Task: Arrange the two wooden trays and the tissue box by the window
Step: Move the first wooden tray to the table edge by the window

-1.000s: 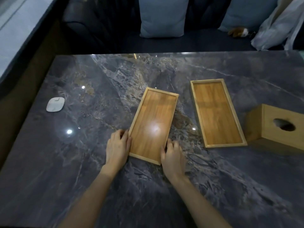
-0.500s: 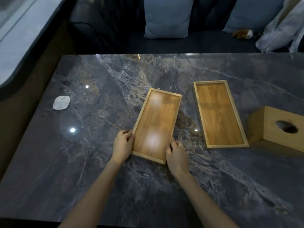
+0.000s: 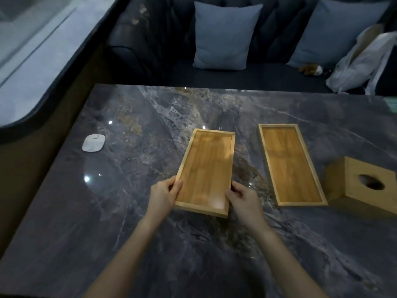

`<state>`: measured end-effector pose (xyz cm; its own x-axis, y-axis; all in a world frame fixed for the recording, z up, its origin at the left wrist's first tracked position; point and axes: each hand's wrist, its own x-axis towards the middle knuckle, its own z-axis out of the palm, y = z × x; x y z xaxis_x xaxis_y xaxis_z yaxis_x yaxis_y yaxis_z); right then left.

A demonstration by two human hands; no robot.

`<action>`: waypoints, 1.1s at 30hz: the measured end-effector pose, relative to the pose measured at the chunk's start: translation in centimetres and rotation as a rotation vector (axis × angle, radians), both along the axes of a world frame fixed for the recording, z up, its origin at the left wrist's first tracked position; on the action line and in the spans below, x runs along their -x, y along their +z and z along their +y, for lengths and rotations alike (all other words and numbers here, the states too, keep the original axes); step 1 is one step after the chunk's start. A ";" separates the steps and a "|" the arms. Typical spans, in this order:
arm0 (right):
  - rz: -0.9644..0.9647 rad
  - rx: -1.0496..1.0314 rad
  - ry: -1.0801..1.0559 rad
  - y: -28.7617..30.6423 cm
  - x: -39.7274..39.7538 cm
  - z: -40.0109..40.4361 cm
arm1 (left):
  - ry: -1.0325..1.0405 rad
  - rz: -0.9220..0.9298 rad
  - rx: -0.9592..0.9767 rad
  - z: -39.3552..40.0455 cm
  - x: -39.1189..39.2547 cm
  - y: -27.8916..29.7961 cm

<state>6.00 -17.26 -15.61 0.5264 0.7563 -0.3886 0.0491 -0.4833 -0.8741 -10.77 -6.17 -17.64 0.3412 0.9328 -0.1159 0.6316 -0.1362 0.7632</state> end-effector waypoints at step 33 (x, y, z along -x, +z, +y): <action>0.074 0.003 0.218 -2.6 29.5 19.4 | 0.307 -0.022 -0.032 14.0 31.0 -2.6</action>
